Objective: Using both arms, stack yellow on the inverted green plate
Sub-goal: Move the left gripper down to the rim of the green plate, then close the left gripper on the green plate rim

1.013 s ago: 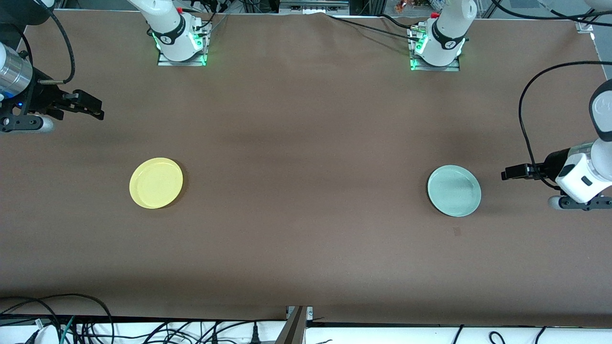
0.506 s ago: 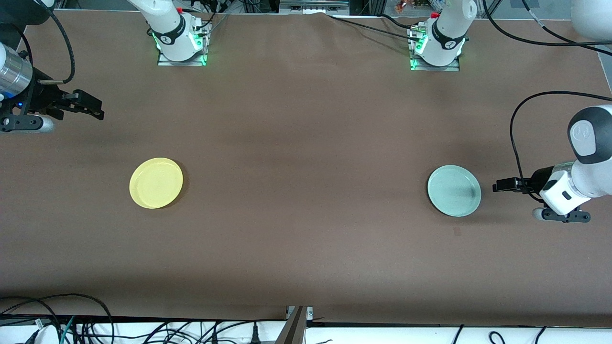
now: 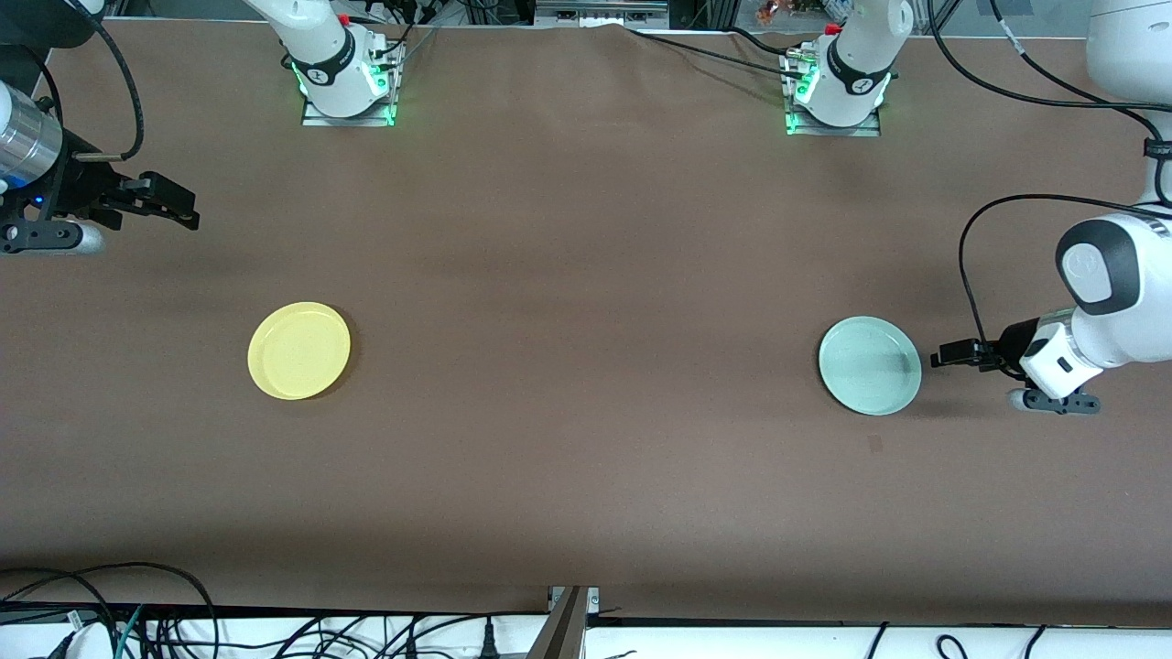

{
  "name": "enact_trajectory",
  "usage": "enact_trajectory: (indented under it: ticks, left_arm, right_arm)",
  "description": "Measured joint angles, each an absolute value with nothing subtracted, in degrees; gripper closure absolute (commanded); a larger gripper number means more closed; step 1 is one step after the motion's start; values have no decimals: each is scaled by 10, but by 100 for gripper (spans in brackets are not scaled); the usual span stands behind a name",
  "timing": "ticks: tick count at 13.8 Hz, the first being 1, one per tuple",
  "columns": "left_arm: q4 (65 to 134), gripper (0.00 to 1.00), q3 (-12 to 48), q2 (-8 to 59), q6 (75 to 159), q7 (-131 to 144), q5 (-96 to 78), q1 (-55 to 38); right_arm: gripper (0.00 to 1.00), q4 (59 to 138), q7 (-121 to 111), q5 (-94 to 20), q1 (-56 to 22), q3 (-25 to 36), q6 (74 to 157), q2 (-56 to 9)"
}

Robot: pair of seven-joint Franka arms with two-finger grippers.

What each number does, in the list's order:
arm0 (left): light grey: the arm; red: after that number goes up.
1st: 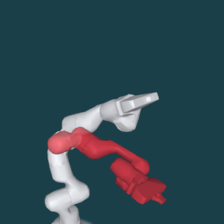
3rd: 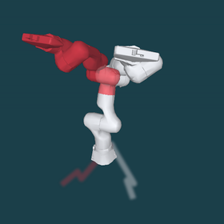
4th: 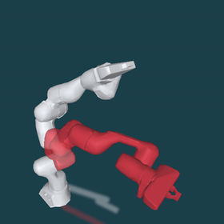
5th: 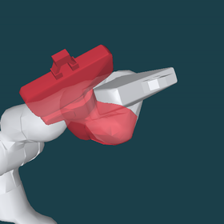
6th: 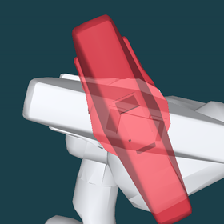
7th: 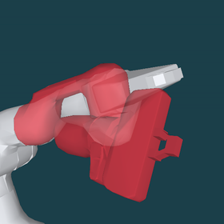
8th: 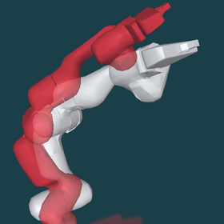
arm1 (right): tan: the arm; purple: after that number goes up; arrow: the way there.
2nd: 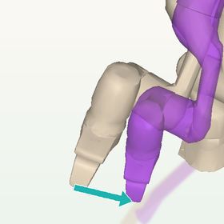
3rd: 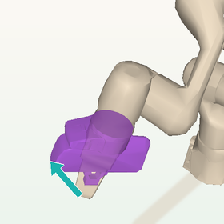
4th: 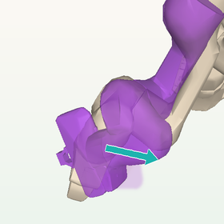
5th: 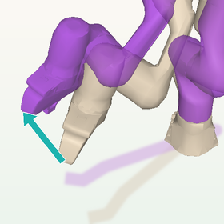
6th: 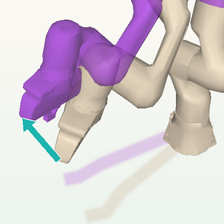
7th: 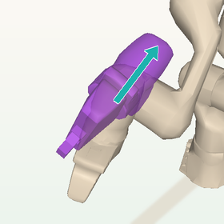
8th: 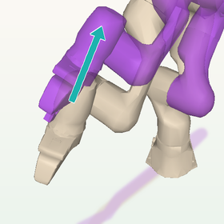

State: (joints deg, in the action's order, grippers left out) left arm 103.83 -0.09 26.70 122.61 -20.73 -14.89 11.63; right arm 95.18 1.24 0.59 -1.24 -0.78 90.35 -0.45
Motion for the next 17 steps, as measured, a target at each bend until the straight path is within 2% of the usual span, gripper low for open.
enact_trajectory:
  ticks: [7,16,17]
  left_arm:
    - [1110,0,1,277,1329,-208,-154,116]
    - [1113,0,8,319,1369,-267,-193,114]
    - [1113,11,8,321,1370,-275,-193,114]
  right_arm:
    - [0,952,12,6,-12,-8,904,-5]
    - [0,952,12,6,-12,-8,904,-5]
    - [0,952,12,6,-12,-8,904,-5]
